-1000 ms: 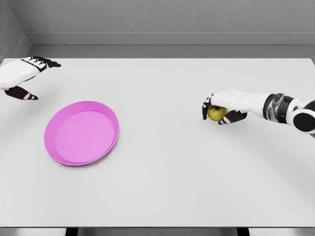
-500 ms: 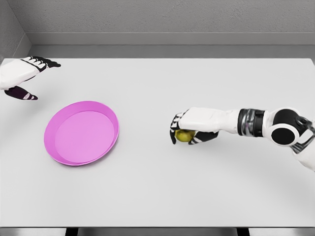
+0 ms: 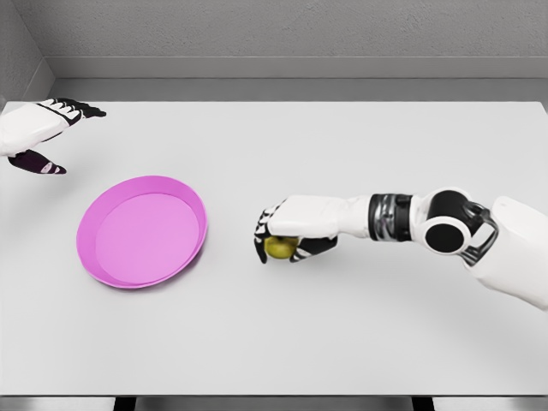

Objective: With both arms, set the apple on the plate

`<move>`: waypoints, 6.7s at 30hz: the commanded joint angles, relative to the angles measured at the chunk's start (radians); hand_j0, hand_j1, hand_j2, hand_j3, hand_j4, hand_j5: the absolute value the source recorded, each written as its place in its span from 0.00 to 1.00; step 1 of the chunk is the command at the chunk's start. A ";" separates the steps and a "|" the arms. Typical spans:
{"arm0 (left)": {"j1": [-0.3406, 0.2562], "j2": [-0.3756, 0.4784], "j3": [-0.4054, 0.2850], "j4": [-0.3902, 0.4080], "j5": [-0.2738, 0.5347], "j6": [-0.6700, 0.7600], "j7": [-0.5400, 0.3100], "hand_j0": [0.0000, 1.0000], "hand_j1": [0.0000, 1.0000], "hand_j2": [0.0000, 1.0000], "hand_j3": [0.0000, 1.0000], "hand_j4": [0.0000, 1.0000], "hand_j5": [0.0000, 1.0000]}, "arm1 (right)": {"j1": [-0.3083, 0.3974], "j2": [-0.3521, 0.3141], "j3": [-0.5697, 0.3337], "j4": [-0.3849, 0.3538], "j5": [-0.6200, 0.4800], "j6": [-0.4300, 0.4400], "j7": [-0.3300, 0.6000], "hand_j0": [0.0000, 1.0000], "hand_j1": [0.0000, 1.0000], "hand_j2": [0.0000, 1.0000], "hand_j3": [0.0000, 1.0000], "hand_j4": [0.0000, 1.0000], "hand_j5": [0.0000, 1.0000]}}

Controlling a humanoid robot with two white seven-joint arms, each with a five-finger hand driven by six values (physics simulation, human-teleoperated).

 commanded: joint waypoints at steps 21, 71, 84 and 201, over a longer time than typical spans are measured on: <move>0.009 0.002 -0.001 -0.075 0.005 0.000 -0.001 1.00 1.00 1.00 1.00 1.00 1.00 | 0.051 -0.306 -0.396 0.003 -0.010 0.000 -0.005 1.00 1.00 1.00 1.00 1.00 1.00; -0.239 -0.242 -0.508 -0.614 -0.294 0.000 -0.167 1.00 1.00 1.00 1.00 1.00 1.00 | 0.291 -0.244 -0.779 0.165 -0.010 -0.330 -0.001 1.00 1.00 1.00 1.00 1.00 1.00; -0.261 -0.271 -0.515 -0.591 -0.383 0.000 -0.171 1.00 1.00 1.00 1.00 1.00 1.00 | 0.290 -0.243 -0.772 0.165 -0.010 -0.330 -0.001 1.00 1.00 1.00 1.00 1.00 1.00; 0.031 0.146 -0.030 -0.316 0.169 0.000 -0.233 1.00 1.00 1.00 1.00 1.00 1.00 | 0.295 -0.206 -0.777 0.159 -0.010 -0.332 -0.001 1.00 1.00 1.00 1.00 1.00 1.00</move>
